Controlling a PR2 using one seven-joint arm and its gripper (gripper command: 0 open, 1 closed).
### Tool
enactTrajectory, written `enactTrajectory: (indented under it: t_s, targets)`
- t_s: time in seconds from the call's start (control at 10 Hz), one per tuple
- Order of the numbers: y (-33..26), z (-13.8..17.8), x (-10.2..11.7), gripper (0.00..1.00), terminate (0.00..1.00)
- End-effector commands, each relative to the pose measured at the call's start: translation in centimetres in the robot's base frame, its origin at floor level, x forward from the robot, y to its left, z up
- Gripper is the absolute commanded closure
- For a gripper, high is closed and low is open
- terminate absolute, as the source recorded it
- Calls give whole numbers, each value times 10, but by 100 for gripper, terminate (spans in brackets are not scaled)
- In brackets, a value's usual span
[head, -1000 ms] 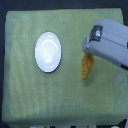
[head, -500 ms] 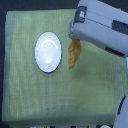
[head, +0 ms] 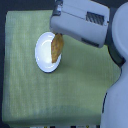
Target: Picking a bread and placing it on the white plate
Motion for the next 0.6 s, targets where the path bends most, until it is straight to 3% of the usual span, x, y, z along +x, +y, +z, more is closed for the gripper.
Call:
enactTrajectory:
  t_s: [0.0, 0.2, 0.5]
  targets:
    - [60, -37, 2, 100, 0]
    - [64, -59, -8, 100, 0]
    - [62, -67, -8, 100, 0]
